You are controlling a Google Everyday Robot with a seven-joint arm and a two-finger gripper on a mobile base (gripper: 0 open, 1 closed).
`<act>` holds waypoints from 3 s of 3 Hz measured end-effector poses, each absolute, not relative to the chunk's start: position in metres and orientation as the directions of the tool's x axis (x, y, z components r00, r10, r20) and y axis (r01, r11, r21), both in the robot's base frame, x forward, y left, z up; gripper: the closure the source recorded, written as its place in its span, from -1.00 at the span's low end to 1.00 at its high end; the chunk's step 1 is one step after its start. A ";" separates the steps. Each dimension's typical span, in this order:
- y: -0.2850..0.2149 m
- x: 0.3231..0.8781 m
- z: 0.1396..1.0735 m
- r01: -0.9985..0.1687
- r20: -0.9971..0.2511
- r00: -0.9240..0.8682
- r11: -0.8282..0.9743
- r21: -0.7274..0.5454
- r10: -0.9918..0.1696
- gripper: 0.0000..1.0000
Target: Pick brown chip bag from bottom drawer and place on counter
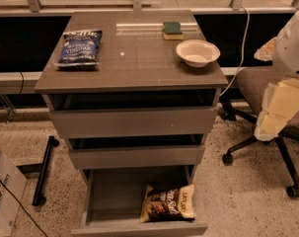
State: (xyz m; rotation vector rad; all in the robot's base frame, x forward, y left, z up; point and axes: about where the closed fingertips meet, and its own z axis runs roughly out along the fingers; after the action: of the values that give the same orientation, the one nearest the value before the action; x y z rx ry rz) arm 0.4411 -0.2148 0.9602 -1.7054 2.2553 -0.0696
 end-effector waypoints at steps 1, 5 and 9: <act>-0.215 0.446 0.929 -0.927 -0.234 -0.283 0.328 -0.182 -0.930 -1.00; -0.235 0.477 0.781 -0.891 -0.179 -0.450 0.452 0.031 -0.875 -1.00; -0.252 0.544 0.680 -0.718 -0.177 -0.689 0.695 0.041 -0.702 -1.00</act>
Offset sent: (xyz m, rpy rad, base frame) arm 0.0275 -0.0114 -0.1434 0.0294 0.1777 -0.1344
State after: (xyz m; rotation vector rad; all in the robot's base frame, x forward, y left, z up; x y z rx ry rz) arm 0.5438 -0.2524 0.6797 -1.1622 2.7544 0.1612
